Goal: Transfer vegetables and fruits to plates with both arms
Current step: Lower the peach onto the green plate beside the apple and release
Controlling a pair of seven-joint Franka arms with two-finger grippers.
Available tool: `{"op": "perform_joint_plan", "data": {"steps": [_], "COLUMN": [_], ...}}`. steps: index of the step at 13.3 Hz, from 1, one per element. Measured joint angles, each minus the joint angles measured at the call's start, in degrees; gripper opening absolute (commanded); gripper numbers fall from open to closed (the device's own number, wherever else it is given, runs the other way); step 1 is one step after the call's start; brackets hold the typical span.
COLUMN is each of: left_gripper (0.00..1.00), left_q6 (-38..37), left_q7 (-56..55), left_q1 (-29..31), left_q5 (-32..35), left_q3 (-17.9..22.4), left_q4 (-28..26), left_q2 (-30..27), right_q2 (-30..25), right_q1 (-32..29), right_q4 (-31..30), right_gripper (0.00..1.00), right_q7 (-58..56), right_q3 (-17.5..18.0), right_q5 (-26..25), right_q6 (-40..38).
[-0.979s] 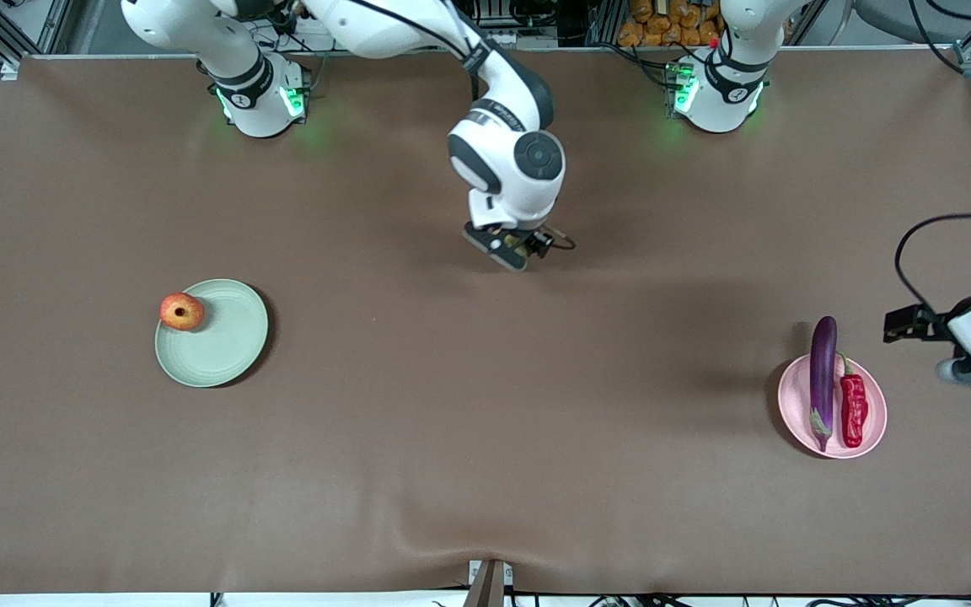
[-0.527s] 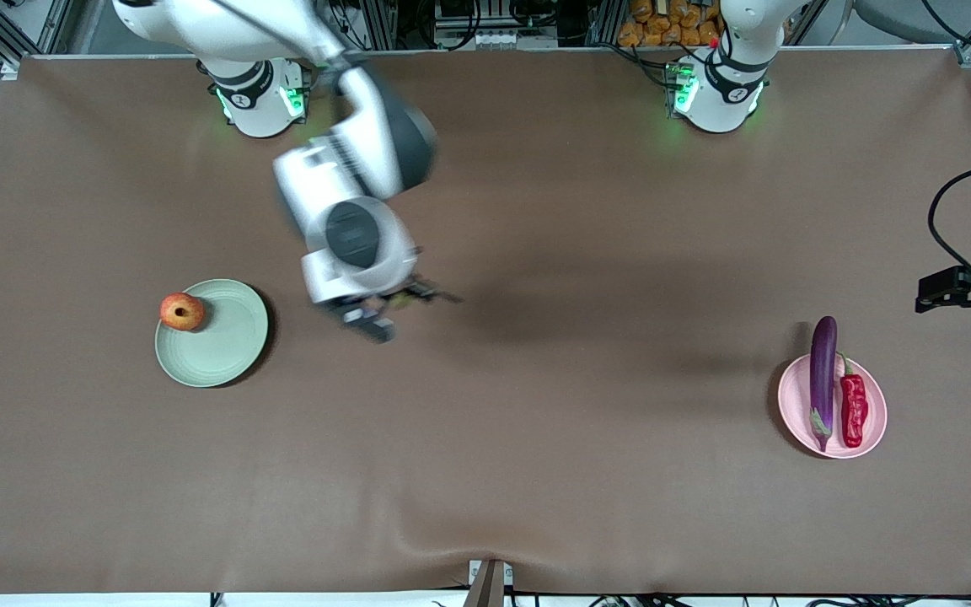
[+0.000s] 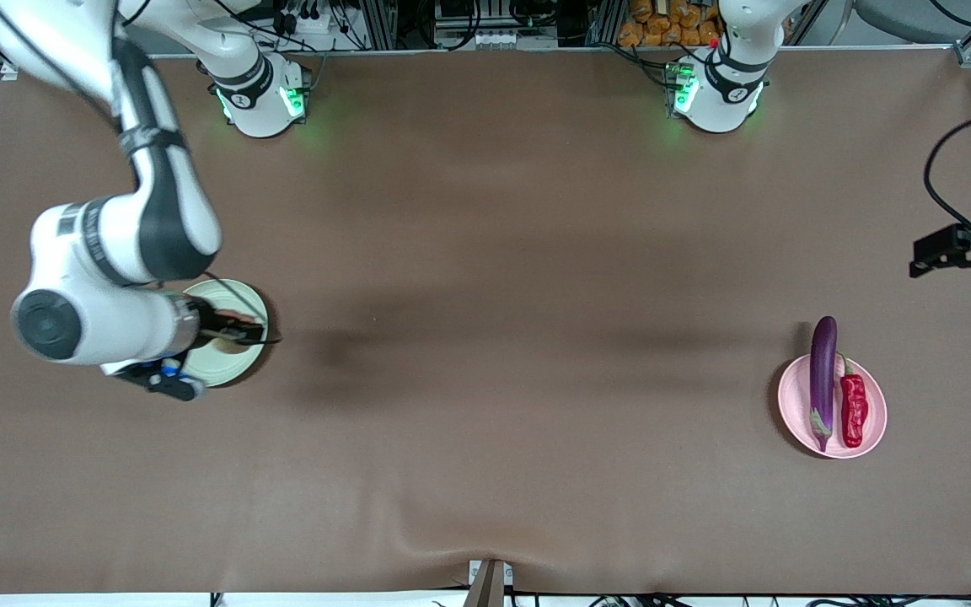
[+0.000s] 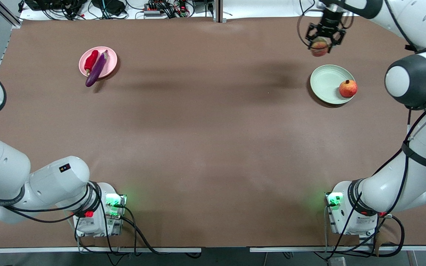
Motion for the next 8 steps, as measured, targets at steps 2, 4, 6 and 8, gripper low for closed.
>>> {"op": "perform_joint_plan", "data": {"steps": [2,4,6,8], "left_gripper": [1.0,1.0,1.0,1.0], "left_q6": [-0.28,-0.29,-0.29,-0.26], "left_q7": [-1.21,-1.69,-2.81,-4.98], "left_q1": [-8.27,-14.84,-18.28,-21.26], "left_q5": [-2.87,-5.27,-6.92,-7.7], "left_q3": [8.45,15.97,20.01,22.91], "left_q4": [-0.85,-1.76,-3.51,-5.91], "left_q2": [-2.01,-3.41,-4.86,-6.66], "right_q2": [-0.24,-0.35,-0.48,-0.5], "right_q1": [-3.41,-5.25,-6.42,-6.61], "right_q4": [-6.39,-11.38,-15.32,-19.11], "right_gripper": [0.0,0.0,0.0,0.0], "right_q7": [-5.39,-8.38,-10.39,-10.81], "right_q3": [0.01,0.08,0.1,0.22], "right_q5": [-0.26,-0.93,-1.06,-1.09], "right_q6": [7.41,13.18,18.46,23.6]}}
